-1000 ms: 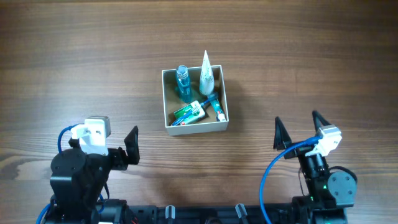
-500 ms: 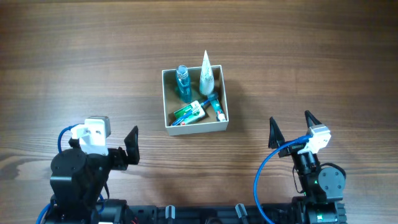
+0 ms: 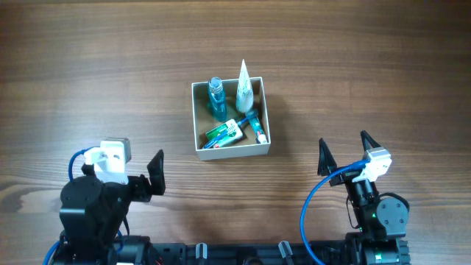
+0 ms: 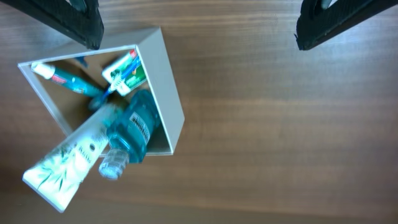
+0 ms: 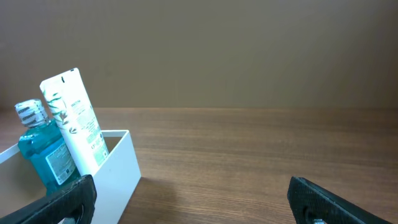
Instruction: Pack container
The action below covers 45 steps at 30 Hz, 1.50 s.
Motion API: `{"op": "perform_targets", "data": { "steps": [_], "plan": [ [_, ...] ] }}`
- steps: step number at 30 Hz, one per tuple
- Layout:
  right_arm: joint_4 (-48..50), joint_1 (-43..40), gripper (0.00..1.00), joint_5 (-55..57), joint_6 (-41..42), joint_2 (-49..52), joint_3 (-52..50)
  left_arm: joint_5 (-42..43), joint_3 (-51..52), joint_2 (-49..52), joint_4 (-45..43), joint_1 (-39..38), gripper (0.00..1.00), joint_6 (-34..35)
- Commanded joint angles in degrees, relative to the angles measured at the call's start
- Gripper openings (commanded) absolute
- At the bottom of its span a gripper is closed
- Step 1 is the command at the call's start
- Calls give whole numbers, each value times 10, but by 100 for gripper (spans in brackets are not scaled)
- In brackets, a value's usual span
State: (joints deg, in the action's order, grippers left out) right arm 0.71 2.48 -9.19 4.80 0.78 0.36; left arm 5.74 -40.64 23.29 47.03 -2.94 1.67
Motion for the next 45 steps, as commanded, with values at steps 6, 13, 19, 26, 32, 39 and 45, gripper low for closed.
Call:
{"op": "perform_targets", "data": {
  "steps": [6,13,19,26,32,39,45],
  "plan": [
    [1,3,100,-8,1,-1,-1,12,107,-105,-5,42,100,5],
    [1,3,100,-8,1,-1,-1,4,309,-215,-294,52,100,5],
    [1,3,100,-8,1,-1,-1,-15,388,-231,-486,55,100,-2],
    [1,3,100,-8,1,-1,-1,-3,403,-231,-430,53,100,23],
    [1,3,100,-8,1,-1,-1,-3,403,-231,-431,53,100,22],
    [1,3,100,-8,1,-1,-1,-3,403,-231,-431,53,100,22],
    [1,3,100,-8,1,-1,-1,-2,403,-231,-431,53,100,22]
  ]
}}
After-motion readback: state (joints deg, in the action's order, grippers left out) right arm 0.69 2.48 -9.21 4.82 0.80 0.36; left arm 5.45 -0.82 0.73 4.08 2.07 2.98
